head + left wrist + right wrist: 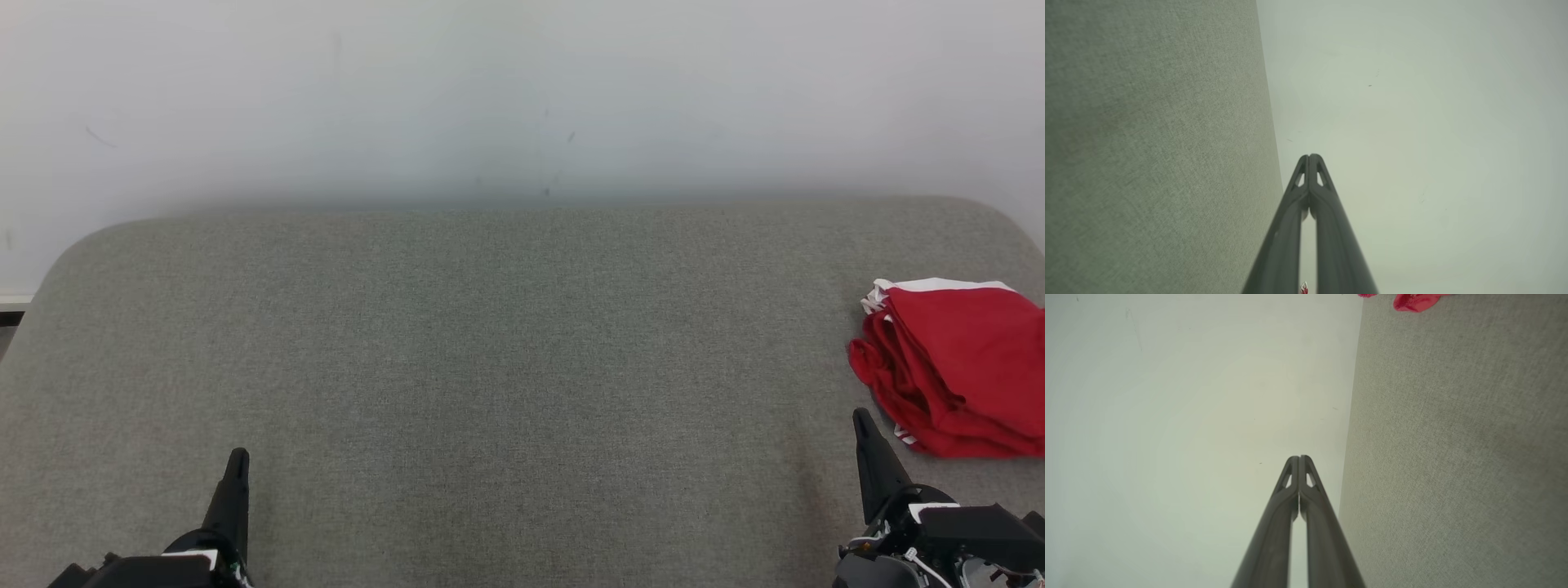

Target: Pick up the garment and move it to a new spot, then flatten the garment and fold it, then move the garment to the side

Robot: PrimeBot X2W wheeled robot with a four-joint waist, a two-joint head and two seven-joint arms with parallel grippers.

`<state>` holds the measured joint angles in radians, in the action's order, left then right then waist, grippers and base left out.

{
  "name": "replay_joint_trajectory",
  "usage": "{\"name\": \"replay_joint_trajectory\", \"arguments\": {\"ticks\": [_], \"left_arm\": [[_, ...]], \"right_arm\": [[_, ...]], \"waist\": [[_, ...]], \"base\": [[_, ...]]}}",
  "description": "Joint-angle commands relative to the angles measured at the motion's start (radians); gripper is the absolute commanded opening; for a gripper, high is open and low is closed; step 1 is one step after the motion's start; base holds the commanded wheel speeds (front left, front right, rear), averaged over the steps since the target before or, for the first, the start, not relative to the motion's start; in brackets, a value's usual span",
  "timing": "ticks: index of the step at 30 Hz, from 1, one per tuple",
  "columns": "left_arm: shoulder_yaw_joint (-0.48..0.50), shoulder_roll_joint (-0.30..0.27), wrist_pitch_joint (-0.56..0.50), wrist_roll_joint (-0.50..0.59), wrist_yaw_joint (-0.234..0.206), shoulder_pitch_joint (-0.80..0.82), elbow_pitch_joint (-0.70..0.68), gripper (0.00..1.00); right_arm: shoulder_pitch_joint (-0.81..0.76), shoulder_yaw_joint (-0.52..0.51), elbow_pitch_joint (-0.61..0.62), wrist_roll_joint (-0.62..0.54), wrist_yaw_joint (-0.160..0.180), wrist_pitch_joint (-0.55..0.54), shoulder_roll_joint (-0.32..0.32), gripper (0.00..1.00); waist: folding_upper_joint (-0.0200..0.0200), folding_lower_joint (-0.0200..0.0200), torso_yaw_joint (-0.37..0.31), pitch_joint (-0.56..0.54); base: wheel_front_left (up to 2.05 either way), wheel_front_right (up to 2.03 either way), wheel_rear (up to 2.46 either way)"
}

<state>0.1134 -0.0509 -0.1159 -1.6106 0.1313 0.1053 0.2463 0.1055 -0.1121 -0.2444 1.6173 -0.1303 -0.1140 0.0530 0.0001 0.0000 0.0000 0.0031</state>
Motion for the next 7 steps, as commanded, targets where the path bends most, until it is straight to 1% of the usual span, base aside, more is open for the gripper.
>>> {"name": "replay_joint_trajectory", "arguments": {"ticks": [1,7], "left_arm": [[0.001,0.001,0.000,-0.004,-0.001,0.010,-0.002,0.00],[0.001,0.001,0.000,-0.004,-0.001,0.010,-0.002,0.00]], "right_arm": [[0.006,-0.003,0.002,-0.005,-0.001,0.000,-0.001,0.00],[0.006,-0.003,0.002,-0.006,-0.001,0.000,-0.002,0.00]], "waist": [[-0.0001,0.0000,0.000,0.000],[-0.0001,0.0000,0.000,0.000]], "base": [[0.00,0.00,0.00],[0.00,0.00,0.00]]}}
